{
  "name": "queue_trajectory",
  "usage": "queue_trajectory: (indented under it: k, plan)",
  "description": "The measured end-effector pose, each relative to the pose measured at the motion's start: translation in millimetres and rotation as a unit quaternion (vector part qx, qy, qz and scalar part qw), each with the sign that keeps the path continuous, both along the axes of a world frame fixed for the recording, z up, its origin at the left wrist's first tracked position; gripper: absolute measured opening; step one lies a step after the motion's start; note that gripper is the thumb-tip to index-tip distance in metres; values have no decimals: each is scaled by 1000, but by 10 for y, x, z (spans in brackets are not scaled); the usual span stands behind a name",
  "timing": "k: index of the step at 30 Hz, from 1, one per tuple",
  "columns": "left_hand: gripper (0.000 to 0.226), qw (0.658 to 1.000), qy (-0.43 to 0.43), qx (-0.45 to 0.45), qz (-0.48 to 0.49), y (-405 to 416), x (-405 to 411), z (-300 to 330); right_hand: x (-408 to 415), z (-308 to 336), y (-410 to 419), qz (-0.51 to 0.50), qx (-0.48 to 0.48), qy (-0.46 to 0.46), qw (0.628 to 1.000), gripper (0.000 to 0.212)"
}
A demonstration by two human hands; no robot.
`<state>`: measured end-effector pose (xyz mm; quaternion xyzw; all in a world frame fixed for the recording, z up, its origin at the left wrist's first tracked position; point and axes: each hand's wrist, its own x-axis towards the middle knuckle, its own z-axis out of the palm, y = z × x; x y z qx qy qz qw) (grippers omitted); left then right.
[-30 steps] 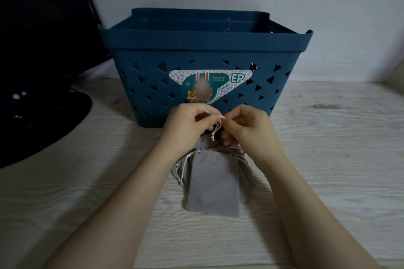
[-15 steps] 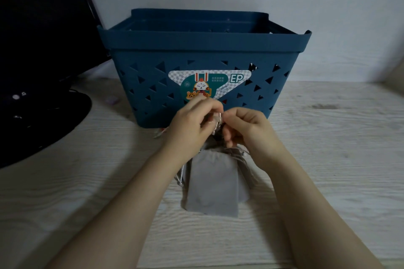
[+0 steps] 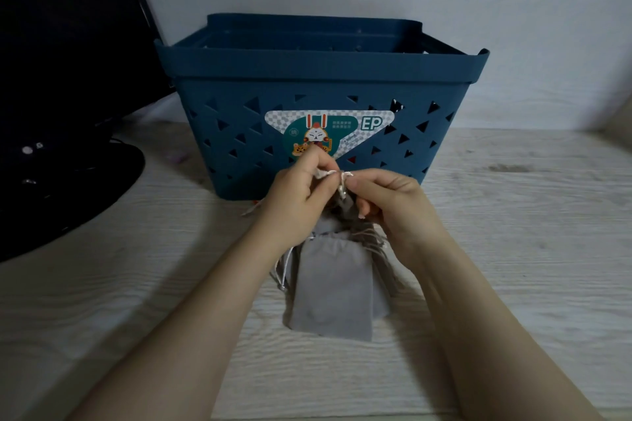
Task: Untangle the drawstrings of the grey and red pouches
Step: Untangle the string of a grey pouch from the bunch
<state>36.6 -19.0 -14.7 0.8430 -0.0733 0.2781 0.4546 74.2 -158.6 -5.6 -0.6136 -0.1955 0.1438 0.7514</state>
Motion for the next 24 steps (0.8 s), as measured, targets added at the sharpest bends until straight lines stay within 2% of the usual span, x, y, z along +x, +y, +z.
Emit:
queue_trajectory:
  k: [2, 3, 4, 5, 6, 7, 8, 11, 14, 16, 20, 22, 24]
  plan:
    - [9, 1000, 4, 11, 0, -22, 8, -3, 13, -8, 15, -43, -5, -24, 999, 13]
    - [9, 1000, 1, 14, 0, -28, 10, 4, 28, -30, 23, -87, -38, -90, 991, 14]
    - [8, 1000, -2, 19, -1, -28, 11, 6, 44, -67, 23, -137, -96, -189, 968, 14]
    - [7, 1000, -3, 25, -2, -26, 10, 4, 62, -100, 18, -179, -164, -286, 927, 12]
    - [7, 999, 0, 33, -1, -18, 9, 0, 87, -120, -1, -207, -212, -356, 886, 11]
    - [7, 999, 3, 39, 1, -11, 7, -5, 119, -133, -27, -210, -236, -387, 866, 12]
    - [7, 999, 5, 40, 5, -3, 3, -10, 144, -140, -55, -189, -239, -380, 874, 14]
    - [6, 1000, 9, 24, 15, 21, 16, -28, 141, -102, -51, -62, -166, -235, 956, 21]
    - [13, 1000, 6, -11, 12, 27, 16, -9, 96, -64, 0, -38, -51, -114, 991, 36]
    - [27, 999, -5, -45, 28, 34, 5, 24, 103, -20, -29, -45, 35, -22, 998, 47]
    - [34, 996, -2, -84, 22, 51, -2, 55, 119, 37, -80, -11, 176, 160, 971, 30]
    - [32, 995, 25, -93, 6, 33, -5, 44, 107, 33, -62, 27, 228, 171, 958, 28]
    - [31, 991, 48, -121, -9, 12, -2, 33, 90, 30, -47, 23, 201, 125, 971, 31]
